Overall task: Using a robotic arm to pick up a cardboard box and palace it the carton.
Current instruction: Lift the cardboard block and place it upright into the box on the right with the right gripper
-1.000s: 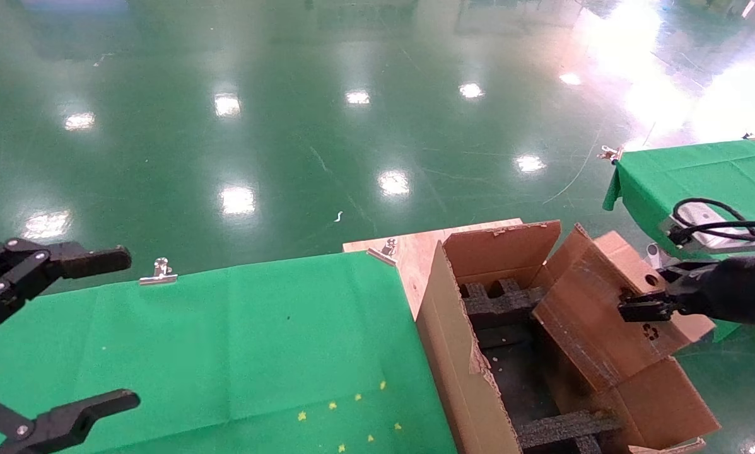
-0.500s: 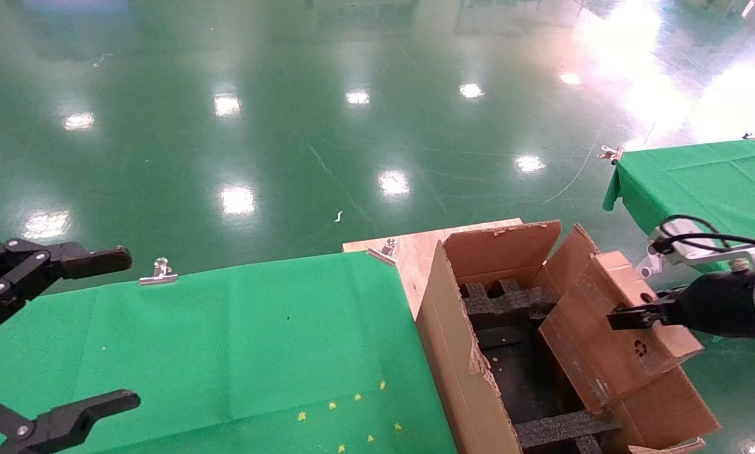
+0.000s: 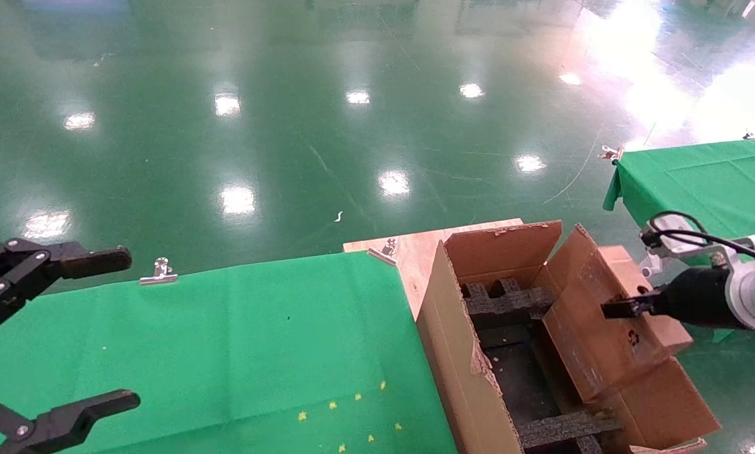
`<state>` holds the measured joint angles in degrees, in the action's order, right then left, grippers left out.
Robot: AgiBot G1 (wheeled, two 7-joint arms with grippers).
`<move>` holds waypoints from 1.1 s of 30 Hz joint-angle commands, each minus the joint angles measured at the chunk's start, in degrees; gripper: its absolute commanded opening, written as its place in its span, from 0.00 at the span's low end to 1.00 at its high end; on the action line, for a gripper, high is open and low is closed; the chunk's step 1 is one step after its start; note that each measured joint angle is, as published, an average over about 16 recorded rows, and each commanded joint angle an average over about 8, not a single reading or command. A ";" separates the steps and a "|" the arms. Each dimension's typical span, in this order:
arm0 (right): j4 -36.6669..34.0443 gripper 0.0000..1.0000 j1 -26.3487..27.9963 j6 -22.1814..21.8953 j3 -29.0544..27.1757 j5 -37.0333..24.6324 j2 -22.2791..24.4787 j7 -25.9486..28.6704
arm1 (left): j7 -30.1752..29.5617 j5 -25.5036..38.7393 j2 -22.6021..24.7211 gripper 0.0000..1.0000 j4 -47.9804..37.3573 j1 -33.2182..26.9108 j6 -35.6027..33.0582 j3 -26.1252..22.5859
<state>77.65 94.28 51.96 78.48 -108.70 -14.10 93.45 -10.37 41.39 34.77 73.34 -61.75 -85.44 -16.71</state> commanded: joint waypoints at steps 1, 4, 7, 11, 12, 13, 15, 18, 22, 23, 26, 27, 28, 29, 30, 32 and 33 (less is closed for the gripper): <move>0.04 0.00 0.01 -0.48 0.03 -1.66 -0.38 1.52 | 0.00 0.00 0.00 1.00 0.00 0.00 0.00 -0.01; 0.09 0.00 -0.83 -1.02 0.59 -4.51 -1.10 4.52 | 0.01 -0.01 -0.01 1.00 0.00 0.00 0.01 -0.02; 0.14 0.00 -1.82 -1.58 1.16 -7.18 -1.80 7.50 | 0.01 -0.02 -0.01 1.00 0.00 -0.01 0.01 -0.03; 0.21 0.00 -3.26 -2.30 1.90 -9.87 -2.83 10.92 | 0.02 -0.03 -0.02 1.00 0.00 -0.01 0.02 -0.04; 0.22 0.00 -3.63 -2.48 2.07 -10.34 -3.08 11.60 | 0.02 -0.03 -0.02 1.00 0.00 -0.01 0.02 -0.04; 0.24 0.00 -4.00 -2.67 2.25 -10.76 -3.33 12.24 | 0.02 -0.03 -0.02 1.00 0.00 -0.01 0.02 -0.05; 0.26 0.00 -4.72 -3.05 2.59 -11.44 -3.78 13.31 | 0.03 -0.04 -0.02 1.00 0.00 -0.01 0.02 -0.05; 0.27 0.00 -5.76 -3.65 3.07 -12.23 -4.43 14.52 | 0.03 -0.04 -0.03 1.00 0.00 -0.01 0.03 -0.06; 0.19 0.00 -7.22 -4.48 3.76 -13.38 -5.46 15.97 | 0.04 -0.05 -0.03 1.00 0.00 -0.02 0.03 -0.08; 0.16 0.00 -7.62 -4.70 3.94 -13.76 -5.75 16.39 | 0.04 -0.05 -0.03 1.00 0.00 -0.02 0.03 -0.08; 0.03 0.00 -8.82 -5.33 4.46 -15.01 -6.63 17.83 | 0.04 -0.06 -0.04 1.00 0.00 -0.02 0.04 -0.09; -0.01 0.00 -9.21 -5.51 4.62 -15.45 -6.91 18.34 | 0.05 -0.06 -0.04 1.00 0.00 -0.02 0.04 -0.09; -0.05 0.00 -9.59 -5.70 4.77 -15.92 -7.19 18.86 | 0.05 -0.07 -0.04 1.00 0.00 -0.02 0.04 -0.10; -0.10 0.00 -9.97 -5.88 4.91 -16.36 -7.46 19.39 | 0.05 -0.07 -0.04 1.00 0.00 -0.02 0.04 -0.10; -0.14 0.00 -10.33 -6.04 5.04 -16.78 -7.72 19.89 | 0.05 -0.07 -0.04 1.00 0.00 -0.02 0.04 -0.10; -0.23 0.00 -11.05 -6.33 5.29 -17.49 -8.26 20.92 | 0.05 -0.07 -0.04 1.00 0.00 -0.02 0.05 -0.11; -0.28 0.00 -11.40 -6.46 5.42 -17.81 -8.52 21.36 | 0.06 -0.08 -0.05 1.00 0.00 -0.02 0.05 -0.11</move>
<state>77.32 82.88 45.50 83.89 -126.40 -22.59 114.68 -10.31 41.31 34.72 73.34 -61.77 -85.40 -16.82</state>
